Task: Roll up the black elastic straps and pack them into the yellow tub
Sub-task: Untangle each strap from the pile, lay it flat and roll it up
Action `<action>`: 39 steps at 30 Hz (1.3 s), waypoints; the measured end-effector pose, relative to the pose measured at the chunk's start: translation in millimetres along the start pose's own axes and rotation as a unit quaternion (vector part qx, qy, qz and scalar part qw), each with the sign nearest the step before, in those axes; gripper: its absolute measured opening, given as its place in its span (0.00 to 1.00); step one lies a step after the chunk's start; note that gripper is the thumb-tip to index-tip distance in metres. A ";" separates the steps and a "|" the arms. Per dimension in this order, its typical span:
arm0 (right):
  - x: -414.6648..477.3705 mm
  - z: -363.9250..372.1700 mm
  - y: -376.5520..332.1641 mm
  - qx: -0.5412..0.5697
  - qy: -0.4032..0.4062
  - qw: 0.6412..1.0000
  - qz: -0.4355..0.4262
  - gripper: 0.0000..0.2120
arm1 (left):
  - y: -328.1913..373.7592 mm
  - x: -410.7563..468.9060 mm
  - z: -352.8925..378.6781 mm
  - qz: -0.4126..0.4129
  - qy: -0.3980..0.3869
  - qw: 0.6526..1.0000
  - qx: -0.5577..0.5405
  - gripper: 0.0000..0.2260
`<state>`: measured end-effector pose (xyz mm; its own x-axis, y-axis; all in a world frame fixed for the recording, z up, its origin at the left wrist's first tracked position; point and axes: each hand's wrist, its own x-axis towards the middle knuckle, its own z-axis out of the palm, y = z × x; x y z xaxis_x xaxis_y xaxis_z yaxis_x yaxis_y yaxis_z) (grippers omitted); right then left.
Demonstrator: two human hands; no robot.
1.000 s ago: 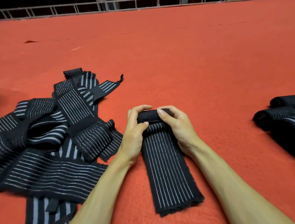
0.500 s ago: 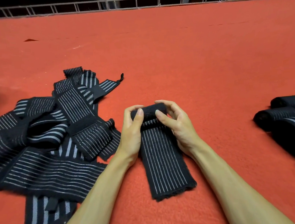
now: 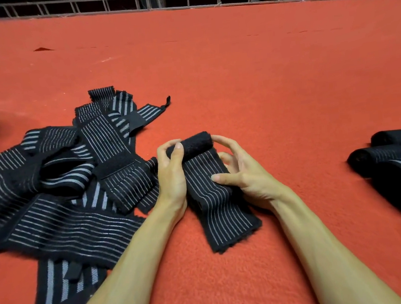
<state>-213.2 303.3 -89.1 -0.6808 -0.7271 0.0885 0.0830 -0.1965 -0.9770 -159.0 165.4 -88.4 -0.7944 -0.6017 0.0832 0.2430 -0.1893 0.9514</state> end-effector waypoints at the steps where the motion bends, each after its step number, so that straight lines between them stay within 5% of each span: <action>1: -0.8 -1.0 -0.8 0.008 -0.002 1.000 0.001 0.41 | 1.1 -1.0 0.4 0.002 -0.010 1.000 -0.001 0.04; 13: 1.7 9.4 -7.8 -0.007 0.190 0.981 0.030 0.17 | 0.4 -9.1 -2.7 0.067 -0.236 0.969 0.039 0.22; 20: 1.1 7.1 -6.2 -0.017 0.171 0.984 0.040 0.04 | -3.2 -6.9 -4.4 0.031 -0.241 0.965 0.101 0.25; 29: 2.8 4.6 -5.7 0.108 0.122 0.984 -0.076 0.15 | -7.9 -5.6 -0.1 -0.004 -0.233 0.967 0.098 0.18; 34: 2.4 7.4 -4.9 0.071 0.115 0.989 -0.061 0.14 | -3.9 -8.2 -1.8 0.033 -0.226 0.971 0.063 0.13; 39: 6.0 10.4 -0.6 0.020 0.191 0.981 -0.024 0.12 | -4.7 -5.0 -5.9 0.034 -0.250 0.967 0.040 0.13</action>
<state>-209.7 292.2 -86.0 -0.9074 -0.4175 0.0476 0.0669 -0.2555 -0.9645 -152.8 164.7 -95.1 -0.9527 -0.1567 0.2602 0.2762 -0.0898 0.9569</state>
